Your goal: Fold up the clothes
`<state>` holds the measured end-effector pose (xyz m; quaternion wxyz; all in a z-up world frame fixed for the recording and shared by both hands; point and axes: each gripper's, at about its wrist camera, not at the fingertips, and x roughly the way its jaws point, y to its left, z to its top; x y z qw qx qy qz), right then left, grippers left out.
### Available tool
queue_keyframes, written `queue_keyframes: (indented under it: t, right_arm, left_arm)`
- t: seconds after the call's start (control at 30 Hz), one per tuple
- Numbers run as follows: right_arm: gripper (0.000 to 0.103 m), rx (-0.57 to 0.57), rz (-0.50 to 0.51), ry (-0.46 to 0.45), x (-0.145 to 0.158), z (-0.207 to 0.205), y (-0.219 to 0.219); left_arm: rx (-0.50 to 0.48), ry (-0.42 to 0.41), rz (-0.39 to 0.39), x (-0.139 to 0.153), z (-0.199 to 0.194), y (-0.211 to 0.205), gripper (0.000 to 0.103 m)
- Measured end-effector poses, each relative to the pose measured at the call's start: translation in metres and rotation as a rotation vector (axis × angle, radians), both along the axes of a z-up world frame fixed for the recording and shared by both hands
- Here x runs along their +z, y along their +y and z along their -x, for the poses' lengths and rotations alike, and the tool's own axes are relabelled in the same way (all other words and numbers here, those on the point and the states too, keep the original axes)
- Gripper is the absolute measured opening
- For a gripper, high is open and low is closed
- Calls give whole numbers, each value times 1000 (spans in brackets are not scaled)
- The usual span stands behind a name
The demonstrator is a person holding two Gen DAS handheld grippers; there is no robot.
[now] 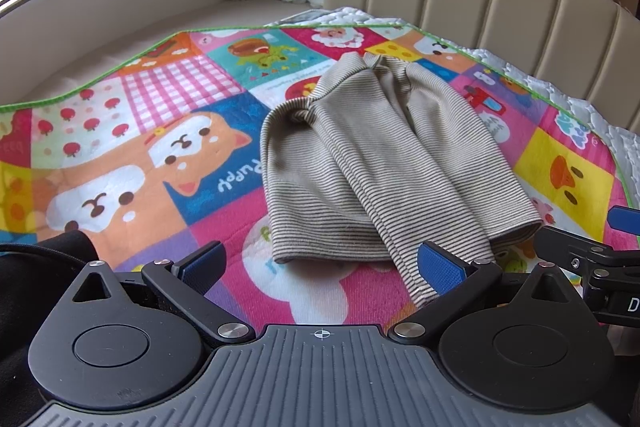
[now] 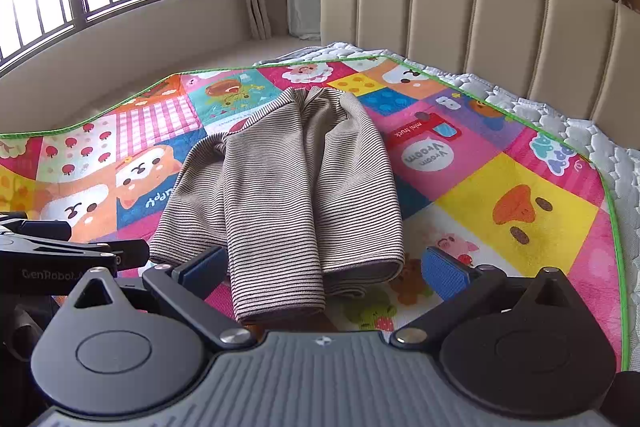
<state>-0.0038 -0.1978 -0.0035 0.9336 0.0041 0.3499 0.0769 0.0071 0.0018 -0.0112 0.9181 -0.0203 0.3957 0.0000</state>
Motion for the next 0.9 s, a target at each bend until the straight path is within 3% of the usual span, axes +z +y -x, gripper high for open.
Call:
queue_keyframes:
  t: [0.37,0.53,0.7,0.77,0.9]
  right_arm:
    - [103,3,2,5,1,1,0]
    - [103,80,-101,53,23,-16,-20]
    - [103,49,2,-127,69,-45,-91]
    - [103,23,58,-174,60,-62,-130]
    - [103,-88,156,-73,-13,-96,-205]
  left_arm:
    - [2,13,-7,2,-1,-2,103]
    - [-48,19,45,17,-23,2,103]
    - [-174,-53,89,34,-77,4,103]
    - [-225,-77,92,29,-104,2,103]
    - [-239,-33,143,-3,-143,2,103]
